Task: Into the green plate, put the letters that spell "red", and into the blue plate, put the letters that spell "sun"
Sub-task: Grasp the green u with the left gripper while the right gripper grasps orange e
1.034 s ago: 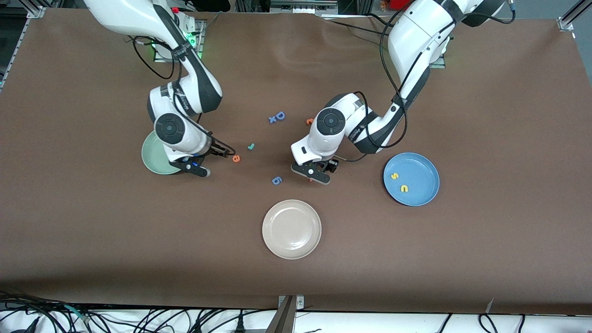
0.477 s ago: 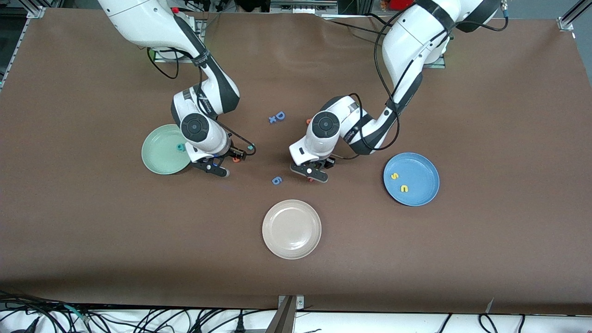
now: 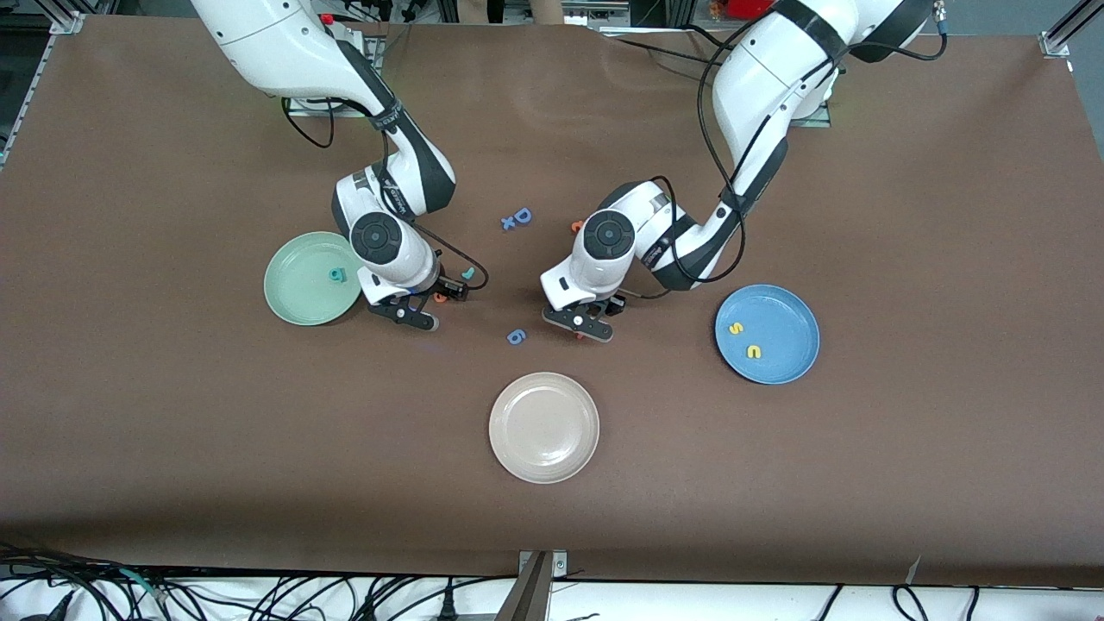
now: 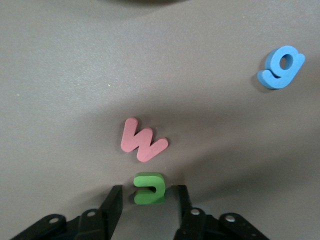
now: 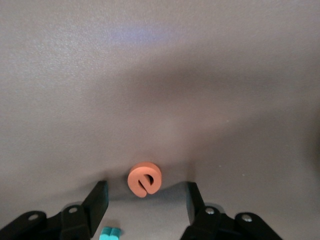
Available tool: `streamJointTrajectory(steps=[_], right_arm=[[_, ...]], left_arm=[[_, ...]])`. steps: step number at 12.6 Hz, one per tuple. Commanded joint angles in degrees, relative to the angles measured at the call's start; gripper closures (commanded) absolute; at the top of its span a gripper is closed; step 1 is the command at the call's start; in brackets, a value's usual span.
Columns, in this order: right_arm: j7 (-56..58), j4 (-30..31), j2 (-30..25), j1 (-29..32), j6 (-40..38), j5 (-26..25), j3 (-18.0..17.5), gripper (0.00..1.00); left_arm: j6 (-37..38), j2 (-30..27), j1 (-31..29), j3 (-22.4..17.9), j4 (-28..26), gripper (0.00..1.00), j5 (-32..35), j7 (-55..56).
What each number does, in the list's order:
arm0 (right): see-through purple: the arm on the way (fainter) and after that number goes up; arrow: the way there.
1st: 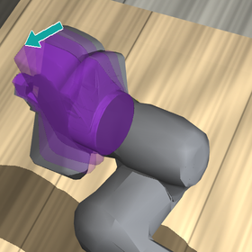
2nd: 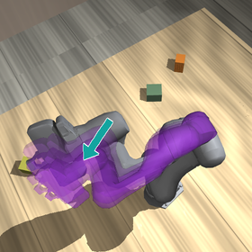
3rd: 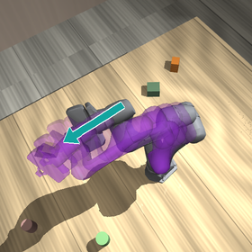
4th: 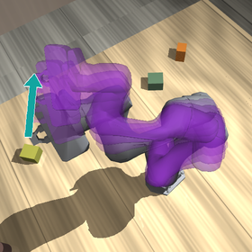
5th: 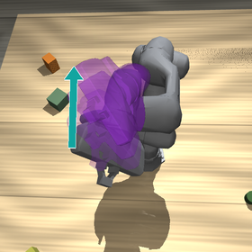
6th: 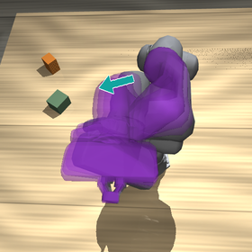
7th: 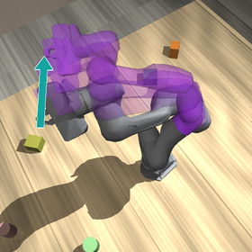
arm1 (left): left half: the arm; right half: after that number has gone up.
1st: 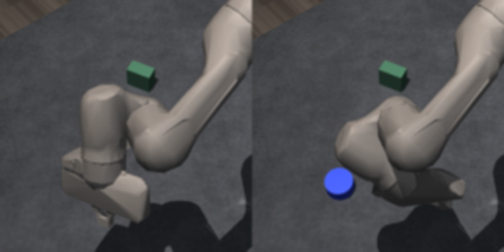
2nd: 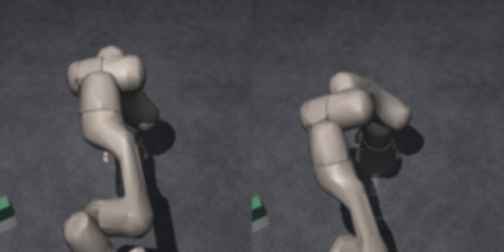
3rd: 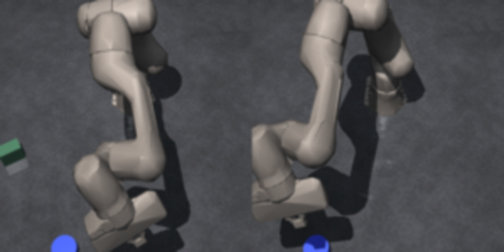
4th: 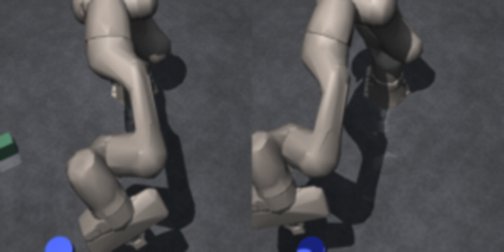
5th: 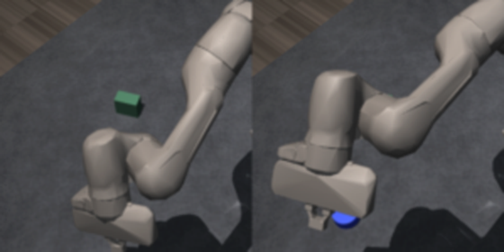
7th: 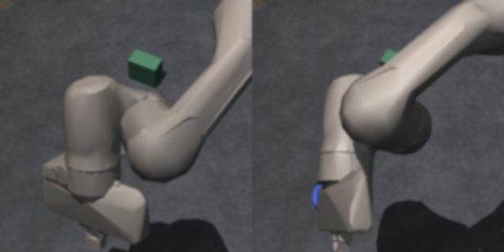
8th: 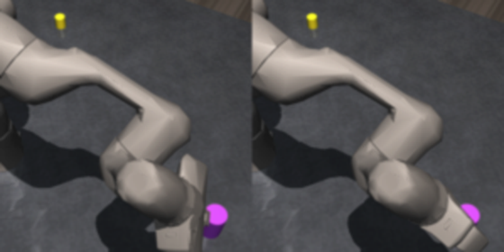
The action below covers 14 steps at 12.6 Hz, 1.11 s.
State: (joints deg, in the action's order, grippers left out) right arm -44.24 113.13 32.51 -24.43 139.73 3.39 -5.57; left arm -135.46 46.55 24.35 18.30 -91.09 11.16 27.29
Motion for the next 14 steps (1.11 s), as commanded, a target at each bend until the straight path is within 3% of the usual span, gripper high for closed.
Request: streamJointTrajectory(steps=[1,6,9,14], right_arm=[[0.21,0.07,0.53,-0.35,1.16,-0.66,0.21,0.44],[0.21,0.16,0.09,-0.35,0.80,-0.66,0.38,0.61],[0.21,0.33,-0.34,-0.35,0.80,-0.66,0.65,0.61],[0.30,0.33,-0.35,-0.26,1.15,-5.23,1.09,0.60]], left_arm=[[-0.77,0.82,0.26,-0.20,1.09,0.92,2.02,1.36],[2.29,-2.16,-1.92,0.24,1.26,0.92,1.59,1.10],[10.36,-6.99,-3.77,0.59,1.26,0.91,1.23,-0.65],[25.13,-11.74,-14.21,0.68,0.91,0.91,-0.88,-18.98]])
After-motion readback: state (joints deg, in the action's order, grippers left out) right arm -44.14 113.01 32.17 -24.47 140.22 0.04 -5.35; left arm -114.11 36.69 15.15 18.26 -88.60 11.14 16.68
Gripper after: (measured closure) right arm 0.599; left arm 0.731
